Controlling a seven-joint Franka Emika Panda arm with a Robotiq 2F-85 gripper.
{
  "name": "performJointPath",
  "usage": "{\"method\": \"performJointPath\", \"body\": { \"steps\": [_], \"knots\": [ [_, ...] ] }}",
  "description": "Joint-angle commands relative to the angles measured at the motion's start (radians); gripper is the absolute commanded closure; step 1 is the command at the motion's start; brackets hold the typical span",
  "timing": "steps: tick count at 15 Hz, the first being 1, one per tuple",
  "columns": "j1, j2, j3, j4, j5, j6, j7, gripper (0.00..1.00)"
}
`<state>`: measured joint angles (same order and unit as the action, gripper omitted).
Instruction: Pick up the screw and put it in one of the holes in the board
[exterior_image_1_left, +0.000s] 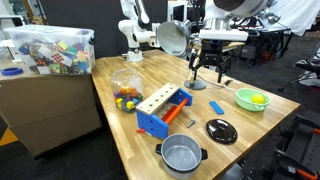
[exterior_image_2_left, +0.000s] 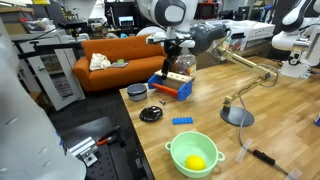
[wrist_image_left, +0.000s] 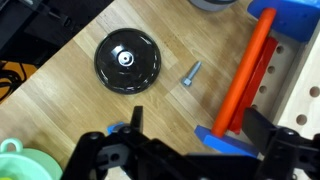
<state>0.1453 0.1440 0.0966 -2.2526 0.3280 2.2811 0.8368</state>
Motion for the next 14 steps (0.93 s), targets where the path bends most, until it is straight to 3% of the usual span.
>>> {"method": "performJointPath", "body": {
  "steps": [1, 4, 14],
  "knots": [
    [0.005, 0.0, 0.002, -0.011, -0.023, 0.027, 0.058, 0.0],
    [0.014, -0.003, 0.004, -0.027, -0.049, 0.064, 0.128, 0.0],
    [0.013, -0.006, 0.001, -0.035, -0.042, 0.083, 0.147, 0.0]
  ]
}}
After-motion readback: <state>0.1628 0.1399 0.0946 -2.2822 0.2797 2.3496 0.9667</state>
